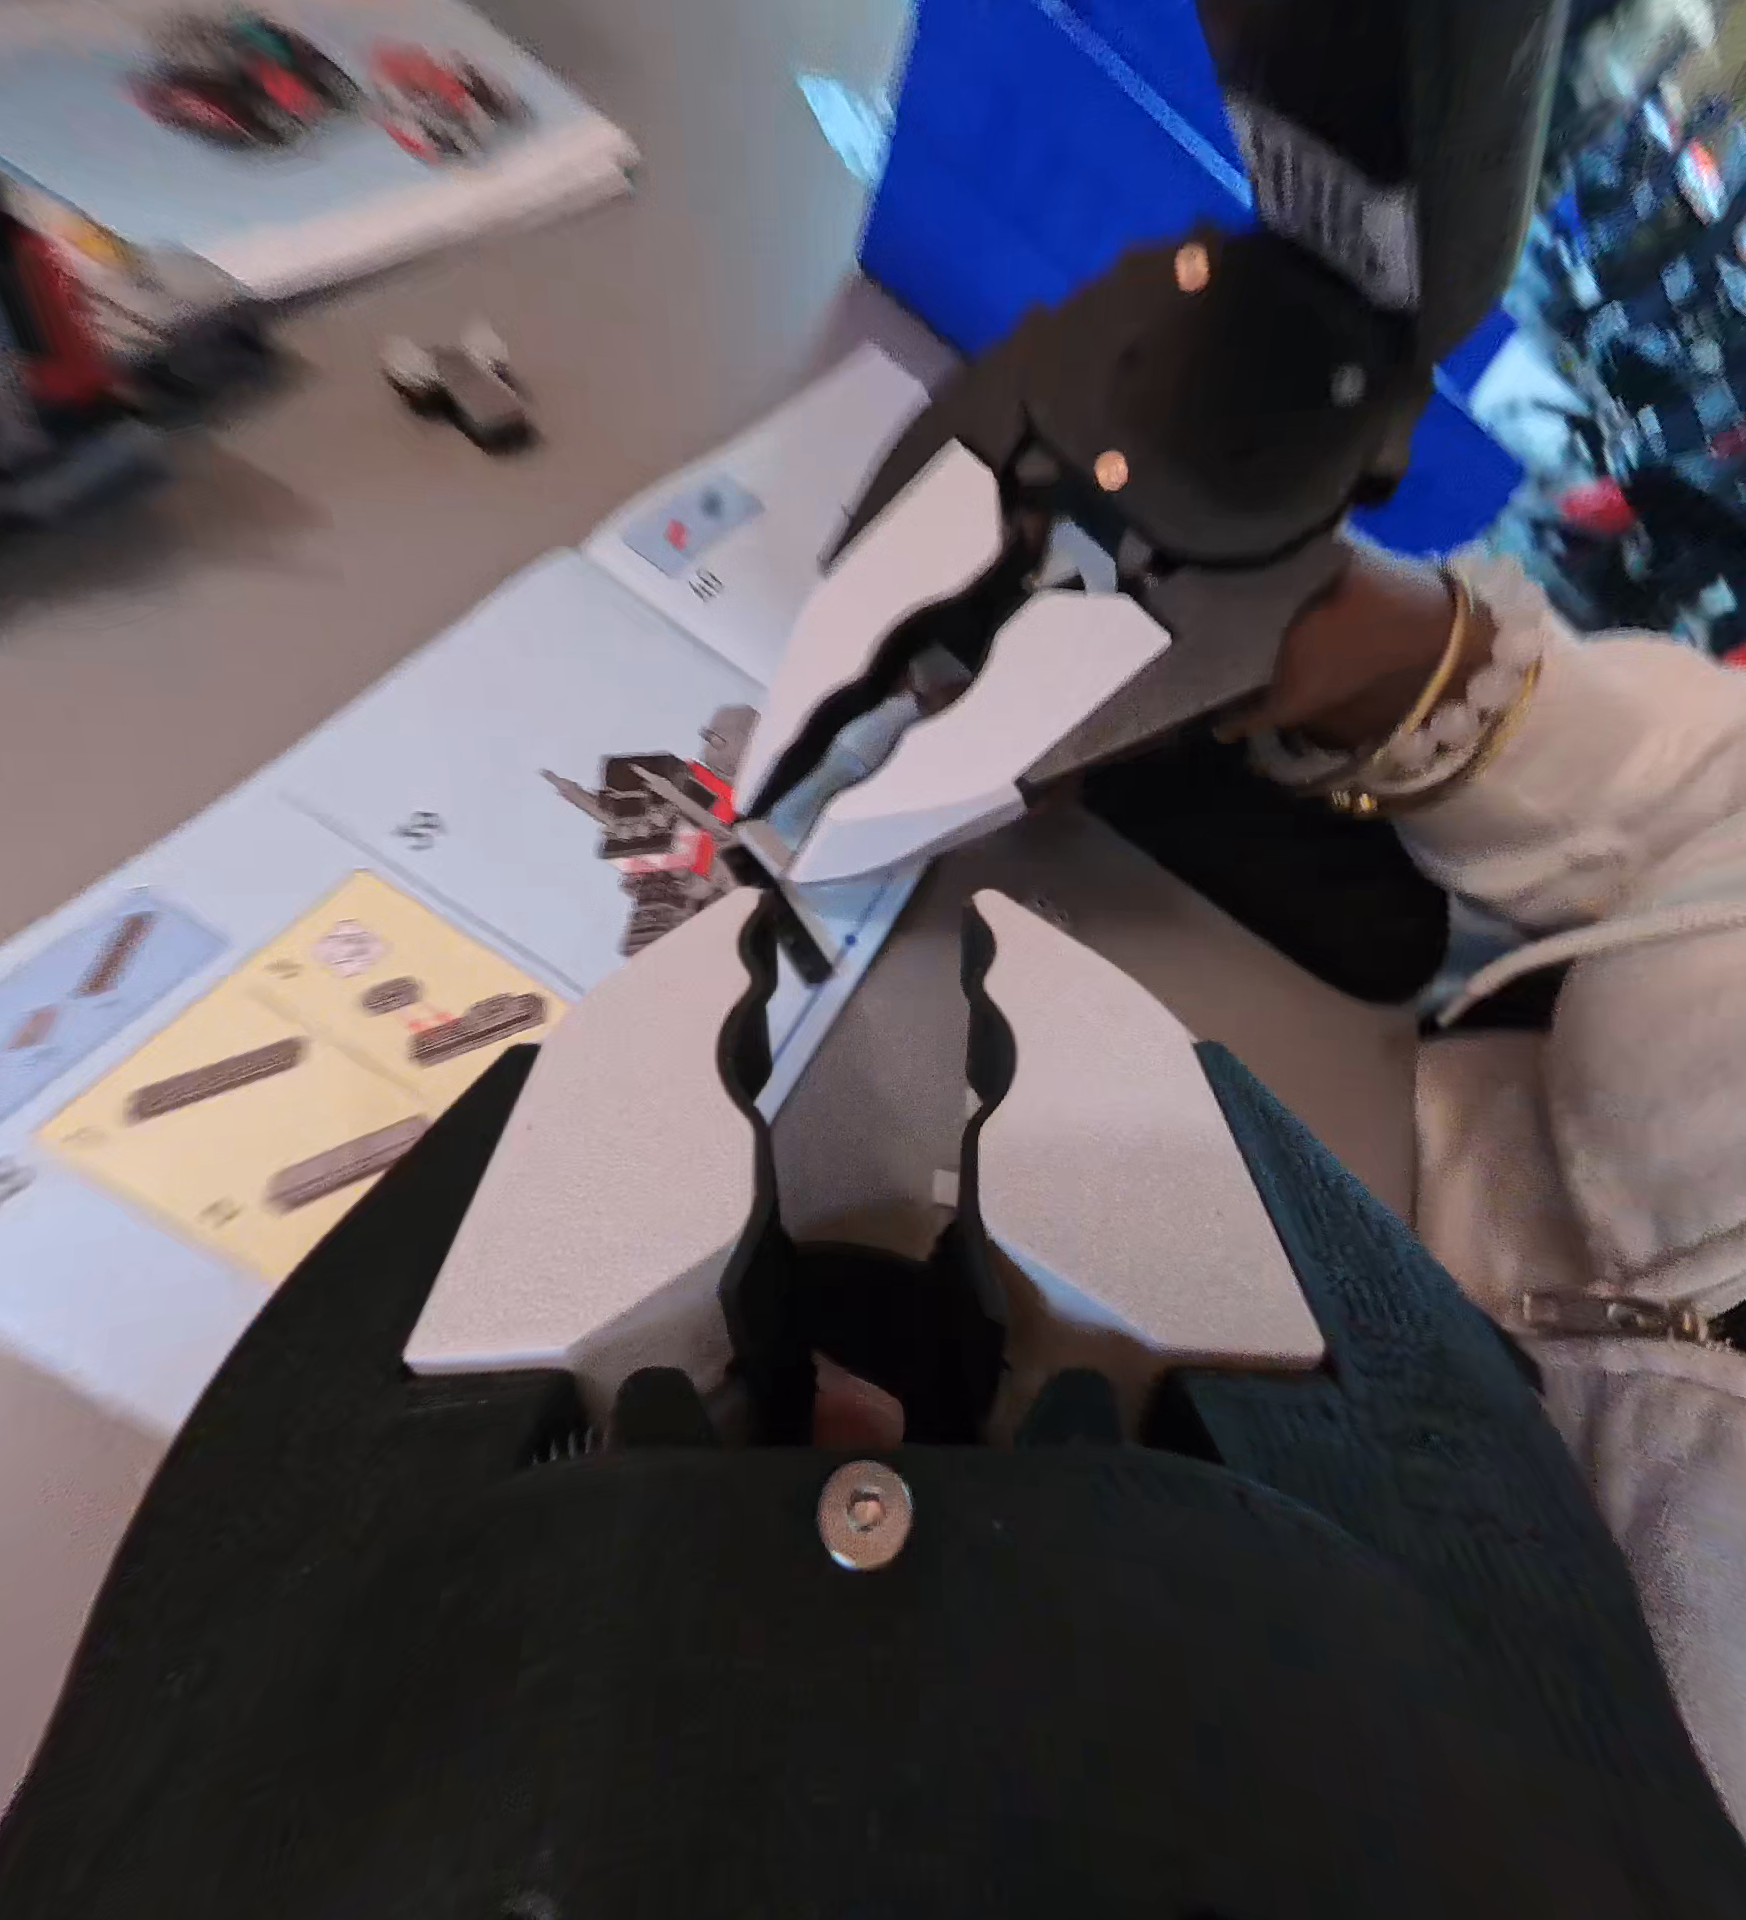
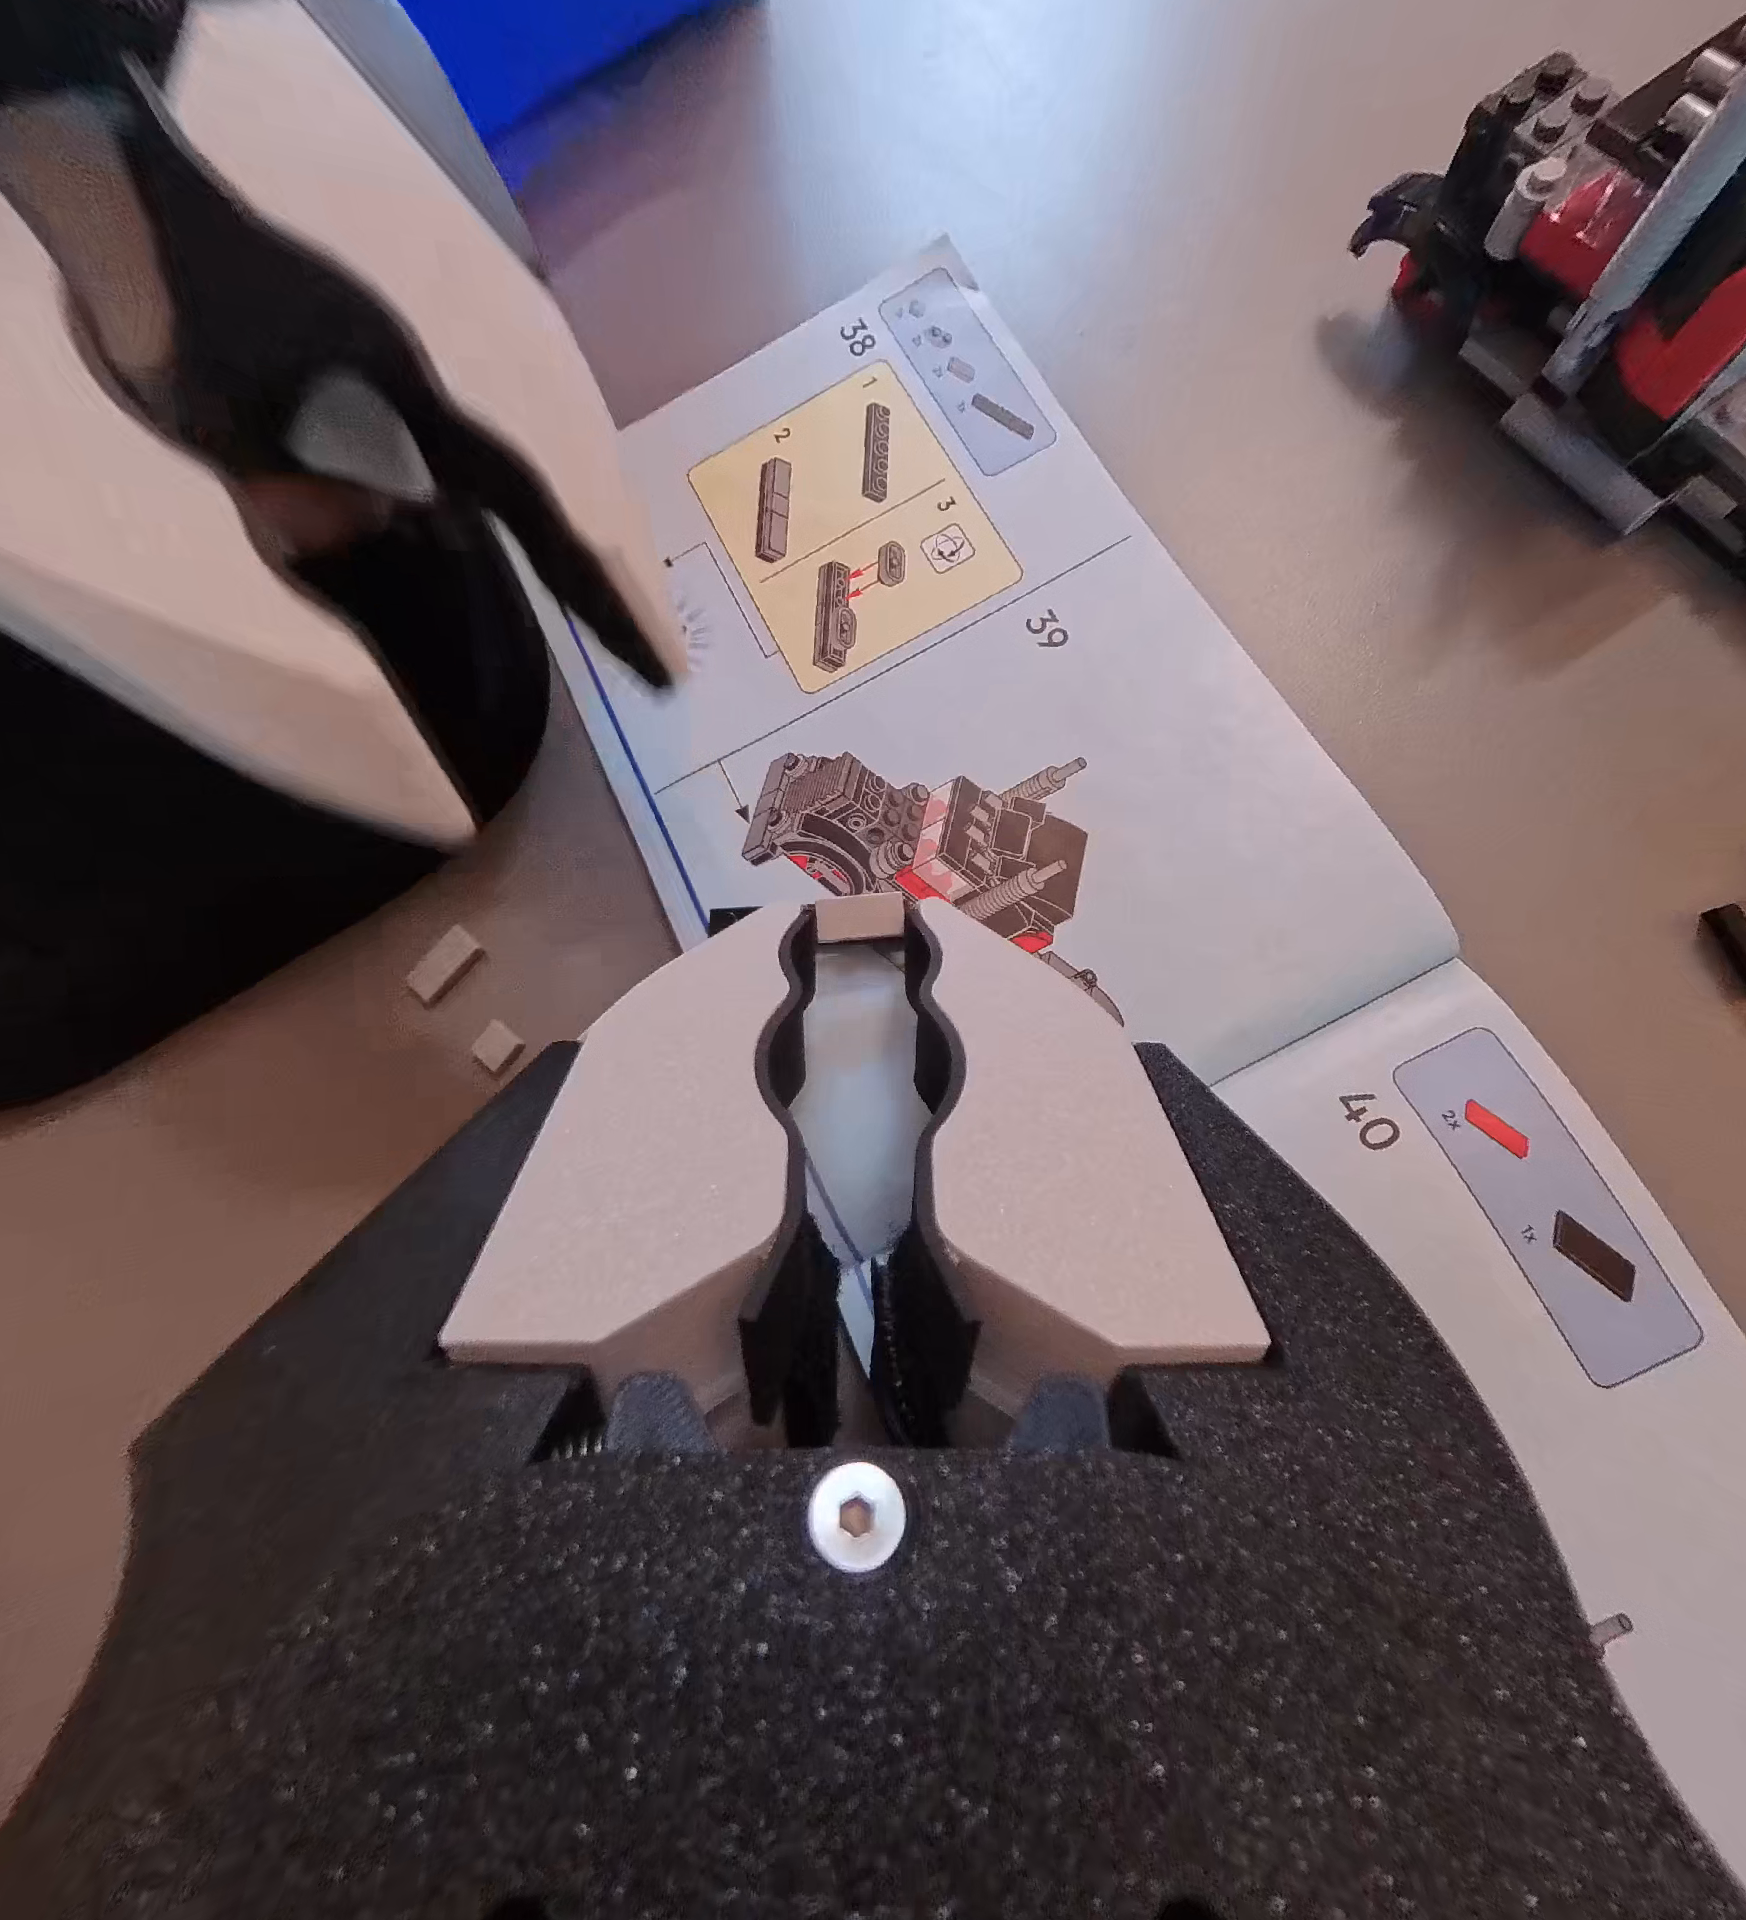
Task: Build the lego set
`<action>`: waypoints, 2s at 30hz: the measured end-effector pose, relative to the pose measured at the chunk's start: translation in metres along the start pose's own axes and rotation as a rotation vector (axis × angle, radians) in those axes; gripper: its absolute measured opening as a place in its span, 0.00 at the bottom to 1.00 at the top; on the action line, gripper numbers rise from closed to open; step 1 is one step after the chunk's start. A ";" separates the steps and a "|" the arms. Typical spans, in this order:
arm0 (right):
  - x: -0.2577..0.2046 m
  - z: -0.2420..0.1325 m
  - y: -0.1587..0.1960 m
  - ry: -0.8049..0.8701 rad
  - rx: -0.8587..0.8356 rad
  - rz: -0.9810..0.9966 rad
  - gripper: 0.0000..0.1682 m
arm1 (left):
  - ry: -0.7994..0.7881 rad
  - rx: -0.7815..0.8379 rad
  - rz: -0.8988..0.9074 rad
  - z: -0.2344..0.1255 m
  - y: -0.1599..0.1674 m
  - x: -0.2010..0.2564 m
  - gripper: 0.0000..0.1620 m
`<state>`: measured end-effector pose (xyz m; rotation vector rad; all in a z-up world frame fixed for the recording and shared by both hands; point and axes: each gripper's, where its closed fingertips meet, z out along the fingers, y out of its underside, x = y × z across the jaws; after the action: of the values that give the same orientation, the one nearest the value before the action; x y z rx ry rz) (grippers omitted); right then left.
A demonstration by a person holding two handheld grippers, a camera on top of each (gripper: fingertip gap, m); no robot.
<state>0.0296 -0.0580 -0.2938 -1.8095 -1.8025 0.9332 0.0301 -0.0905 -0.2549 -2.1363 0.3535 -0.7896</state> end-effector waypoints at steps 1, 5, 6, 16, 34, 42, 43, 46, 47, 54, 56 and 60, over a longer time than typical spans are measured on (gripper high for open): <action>0.000 -0.001 -0.001 0.004 0.004 0.001 0.10 | -0.042 0.057 -0.009 -0.010 -0.006 -0.004 0.23; 0.000 0.000 0.000 0.006 0.004 0.001 0.10 | -0.198 0.097 -0.036 -0.030 0.000 -0.011 0.29; 0.000 0.001 0.000 0.008 0.003 0.003 0.10 | -0.222 0.077 -0.043 -0.029 0.007 -0.011 0.30; 0.001 -0.001 0.003 0.030 -0.008 -0.009 0.10 | -0.227 0.008 -0.034 -0.018 0.020 -0.008 0.32; 0.000 0.003 0.004 0.035 -0.020 0.002 0.10 | -0.223 -0.055 -0.024 -0.007 0.032 -0.010 0.29; 0.001 0.006 0.004 0.041 -0.032 0.001 0.10 | -0.207 -0.043 -0.038 -0.008 0.031 -0.009 0.28; 0.001 0.006 0.004 0.042 -0.033 0.003 0.10 | -0.205 -0.045 -0.039 -0.008 0.031 -0.009 0.28; 0.001 0.006 0.004 0.040 -0.033 0.010 0.10 | -0.203 -0.050 -0.041 -0.007 0.032 -0.009 0.28; 0.001 0.006 0.004 0.040 -0.034 0.012 0.11 | -0.201 -0.049 -0.042 -0.007 0.032 -0.009 0.28; 0.000 0.006 0.004 0.031 -0.031 0.024 0.12 | -0.198 -0.044 -0.046 -0.008 0.032 -0.009 0.28; -0.001 0.005 0.004 0.018 -0.029 0.035 0.13 | -0.198 -0.044 -0.047 -0.008 0.032 -0.009 0.28; 0.005 -0.008 -0.004 0.008 0.011 0.003 0.11 | -0.204 -0.045 -0.040 -0.008 0.031 -0.009 0.25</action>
<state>0.0323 -0.0516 -0.2859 -1.8071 -1.7871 0.9338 0.0187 -0.1103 -0.2785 -2.2482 0.2233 -0.5836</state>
